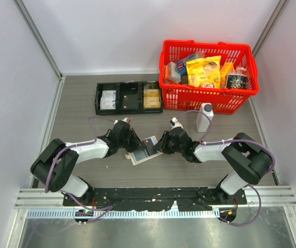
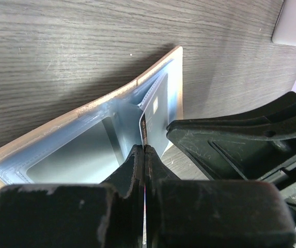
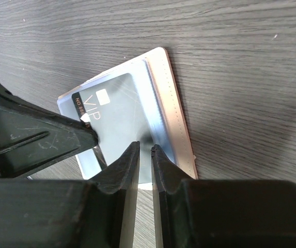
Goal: Take the credit cards out of the card holder
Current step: Remove the credit card from the card holder.
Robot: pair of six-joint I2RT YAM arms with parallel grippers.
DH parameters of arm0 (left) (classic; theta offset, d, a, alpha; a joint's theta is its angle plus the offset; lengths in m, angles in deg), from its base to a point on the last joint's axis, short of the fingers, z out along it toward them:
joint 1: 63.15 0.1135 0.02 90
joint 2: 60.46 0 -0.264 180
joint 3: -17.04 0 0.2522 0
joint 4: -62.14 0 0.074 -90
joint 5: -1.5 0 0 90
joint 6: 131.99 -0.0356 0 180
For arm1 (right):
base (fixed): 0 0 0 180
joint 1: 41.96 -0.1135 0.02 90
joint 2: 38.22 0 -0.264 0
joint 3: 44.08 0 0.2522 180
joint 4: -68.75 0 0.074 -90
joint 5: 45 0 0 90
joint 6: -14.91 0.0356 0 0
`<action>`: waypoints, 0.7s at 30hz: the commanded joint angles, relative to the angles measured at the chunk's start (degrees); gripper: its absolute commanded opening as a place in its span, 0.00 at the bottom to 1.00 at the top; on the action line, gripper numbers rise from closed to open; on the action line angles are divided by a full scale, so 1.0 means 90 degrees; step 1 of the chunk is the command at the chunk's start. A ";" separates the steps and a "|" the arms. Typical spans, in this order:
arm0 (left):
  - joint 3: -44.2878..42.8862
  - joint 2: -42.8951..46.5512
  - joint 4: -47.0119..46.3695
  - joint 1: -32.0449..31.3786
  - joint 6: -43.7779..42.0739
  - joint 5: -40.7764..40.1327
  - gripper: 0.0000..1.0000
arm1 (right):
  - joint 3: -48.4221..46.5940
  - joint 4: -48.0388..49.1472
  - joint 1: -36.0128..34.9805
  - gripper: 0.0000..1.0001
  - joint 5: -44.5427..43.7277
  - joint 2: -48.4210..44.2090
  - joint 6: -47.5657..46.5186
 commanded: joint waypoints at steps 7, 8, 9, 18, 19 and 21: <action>0.0174 0.0478 0.0482 -0.0015 0.0052 0.0004 0.00 | 0.0140 -0.0397 0.0068 0.21 -0.0143 0.0200 -0.0025; 0.0184 0.0498 0.0521 -0.0025 0.0052 -0.0006 0.00 | 0.0130 -0.0416 0.0078 0.20 -0.0153 0.0200 -0.0025; 0.0194 0.0517 0.0580 -0.0016 0.0043 -0.0006 0.00 | 0.0130 -0.0417 0.0078 0.20 -0.0153 0.0220 -0.0034; 0.0428 0.0907 0.1039 -0.0016 -0.0006 -0.0162 0.00 | 0.0072 -0.0514 0.0087 0.20 -0.0143 0.0269 -0.0035; 0.0457 0.1005 0.1068 -0.0025 -0.0016 -0.0201 0.00 | 0.0052 -0.0514 0.0088 0.20 -0.0143 0.0259 -0.0044; 0.0526 0.1190 0.1098 -0.0015 -0.0026 -0.0289 0.00 | 0.0023 -0.0553 0.0078 0.20 -0.0133 0.0240 -0.0064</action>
